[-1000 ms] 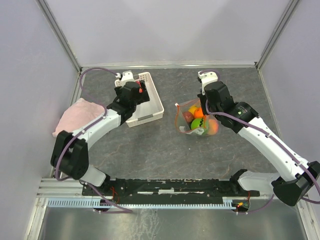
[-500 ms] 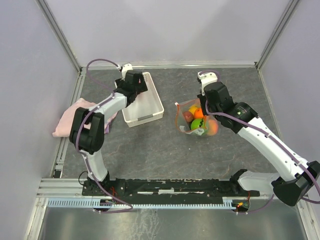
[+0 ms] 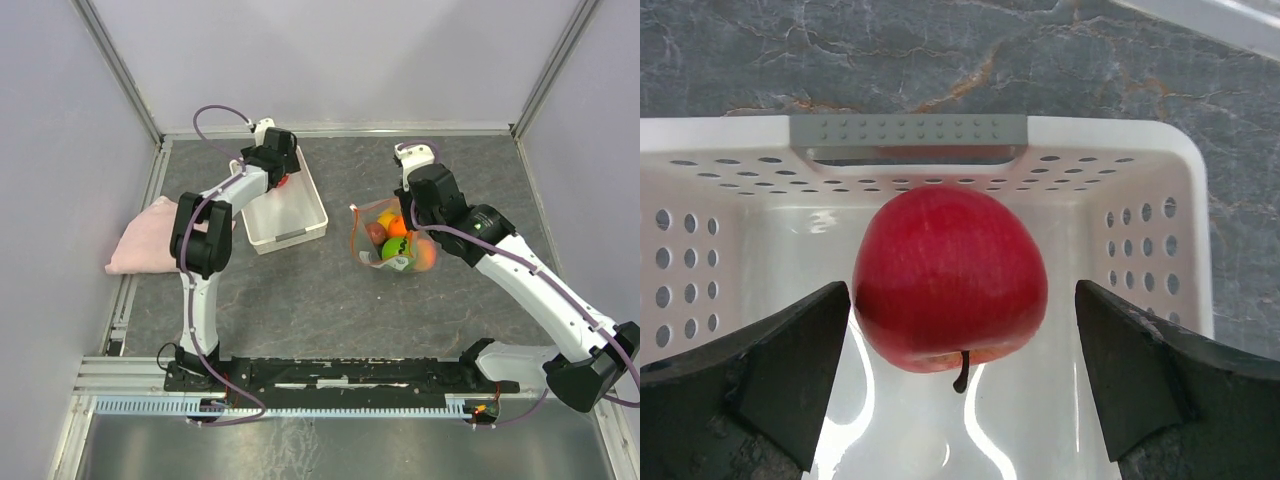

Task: Place the food in the zip-top bag and seal the zipper
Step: Pick up the fake fruit from the bin.

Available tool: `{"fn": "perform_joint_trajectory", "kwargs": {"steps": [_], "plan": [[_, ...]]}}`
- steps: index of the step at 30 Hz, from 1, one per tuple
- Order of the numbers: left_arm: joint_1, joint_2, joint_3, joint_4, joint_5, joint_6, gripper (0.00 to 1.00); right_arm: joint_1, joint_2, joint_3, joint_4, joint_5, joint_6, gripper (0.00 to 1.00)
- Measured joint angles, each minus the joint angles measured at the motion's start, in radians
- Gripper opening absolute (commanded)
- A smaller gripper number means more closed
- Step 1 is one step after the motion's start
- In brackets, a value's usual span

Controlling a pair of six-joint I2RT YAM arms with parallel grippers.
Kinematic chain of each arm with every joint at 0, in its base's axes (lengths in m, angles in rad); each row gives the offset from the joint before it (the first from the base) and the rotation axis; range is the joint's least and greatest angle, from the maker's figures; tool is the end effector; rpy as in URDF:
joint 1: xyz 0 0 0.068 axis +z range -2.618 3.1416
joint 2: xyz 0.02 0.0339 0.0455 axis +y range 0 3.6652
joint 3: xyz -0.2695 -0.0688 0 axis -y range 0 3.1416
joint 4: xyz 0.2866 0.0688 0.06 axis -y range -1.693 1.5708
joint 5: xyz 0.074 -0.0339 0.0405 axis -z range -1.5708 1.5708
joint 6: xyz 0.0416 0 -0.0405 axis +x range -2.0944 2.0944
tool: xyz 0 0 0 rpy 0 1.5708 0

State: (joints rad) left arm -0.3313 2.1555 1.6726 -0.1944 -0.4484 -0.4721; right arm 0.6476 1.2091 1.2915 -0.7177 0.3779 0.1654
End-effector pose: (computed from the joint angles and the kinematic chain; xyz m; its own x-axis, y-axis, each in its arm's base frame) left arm 0.5140 -0.1577 0.1884 -0.5158 -0.2559 -0.8176 -0.2930 0.9495 -0.1124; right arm 0.2453 0.1663 0.3821 -0.5201 -0.2016 -0.8300 -0.2415 0.9668 -0.0834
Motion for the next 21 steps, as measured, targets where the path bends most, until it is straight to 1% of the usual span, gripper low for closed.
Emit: {"fn": "perform_joint_trajectory", "kwargs": {"steps": [4,10,12,16,18,21], "plan": [[0.001,0.050,0.041,-0.041,-0.021,0.003,1.00,0.000,0.000,-0.002,0.002,0.000,-0.004,0.02],[0.009,0.083,0.054,-0.081,-0.027,0.019,0.99,0.000,0.000,-0.006,0.006,0.000,-0.006,0.01],[0.011,0.092,0.070,-0.088,-0.031,0.024,0.95,0.000,0.000,-0.006,0.006,0.000,-0.006,0.01],[0.015,0.094,0.078,-0.086,-0.032,0.047,0.82,0.000,0.000,-0.006,0.006,-0.001,-0.006,0.02],[0.016,0.094,0.078,-0.086,-0.030,0.059,0.73,0.000,0.000,-0.006,0.006,-0.001,-0.006,0.01],[0.016,0.094,0.076,-0.080,-0.019,0.072,0.67,0.000,0.000,-0.006,0.006,-0.001,-0.006,0.01]]}}
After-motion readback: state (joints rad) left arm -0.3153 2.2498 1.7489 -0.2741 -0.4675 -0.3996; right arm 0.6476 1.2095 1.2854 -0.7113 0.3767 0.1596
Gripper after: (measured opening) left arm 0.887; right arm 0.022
